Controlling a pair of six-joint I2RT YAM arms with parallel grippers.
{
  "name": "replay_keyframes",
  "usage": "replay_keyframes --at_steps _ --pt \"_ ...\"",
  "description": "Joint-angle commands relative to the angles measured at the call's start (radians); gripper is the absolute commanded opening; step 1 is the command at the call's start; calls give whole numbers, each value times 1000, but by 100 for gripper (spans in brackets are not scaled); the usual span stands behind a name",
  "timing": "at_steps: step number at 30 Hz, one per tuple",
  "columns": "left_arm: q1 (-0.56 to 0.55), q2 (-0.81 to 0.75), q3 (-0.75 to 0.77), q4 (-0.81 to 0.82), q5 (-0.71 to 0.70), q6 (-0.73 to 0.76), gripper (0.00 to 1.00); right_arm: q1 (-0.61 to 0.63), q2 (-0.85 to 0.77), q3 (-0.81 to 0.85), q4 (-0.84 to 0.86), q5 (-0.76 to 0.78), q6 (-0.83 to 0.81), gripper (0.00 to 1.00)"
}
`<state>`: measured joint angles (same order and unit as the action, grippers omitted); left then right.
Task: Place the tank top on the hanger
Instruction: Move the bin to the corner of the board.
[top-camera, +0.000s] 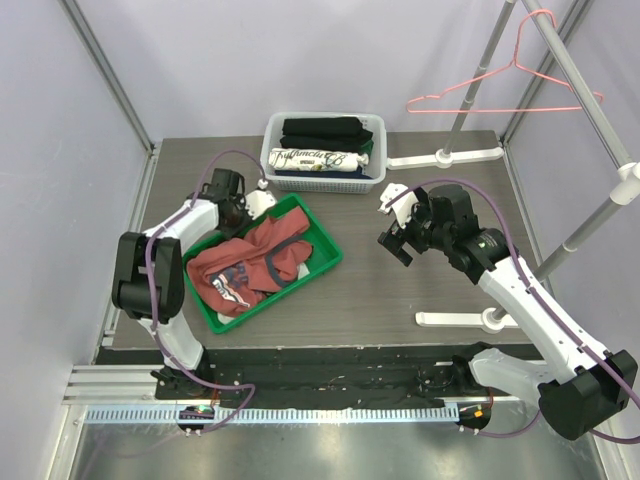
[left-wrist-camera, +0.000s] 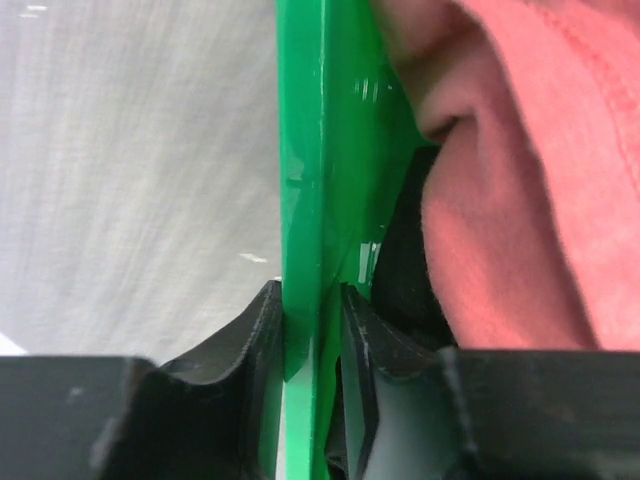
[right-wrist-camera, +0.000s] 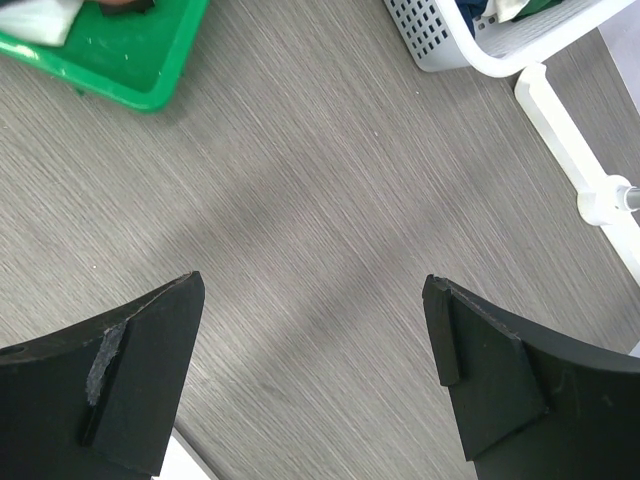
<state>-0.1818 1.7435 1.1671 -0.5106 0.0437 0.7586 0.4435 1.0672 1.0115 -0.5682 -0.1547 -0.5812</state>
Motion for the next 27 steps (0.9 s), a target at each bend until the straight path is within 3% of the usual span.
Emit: replay_keyframes --at_steps 1,4,5,11,21,27 --pt "38 22 88 73 -110 130 31 4 -7 36 19 -13 11 100" --pt "42 31 105 66 -116 140 51 4 -9 33 19 -13 11 100" --pt "44 30 105 64 -116 146 67 3 -10 32 19 -13 11 100" --pt "45 -5 121 54 -111 130 96 4 -7 29 19 -20 11 100" --pt "44 -145 302 -74 155 -137 100 4 23 53 18 -32 18 100" --pt "-114 -261 206 -124 176 -70 100 4 36 52 39 1 41 100"
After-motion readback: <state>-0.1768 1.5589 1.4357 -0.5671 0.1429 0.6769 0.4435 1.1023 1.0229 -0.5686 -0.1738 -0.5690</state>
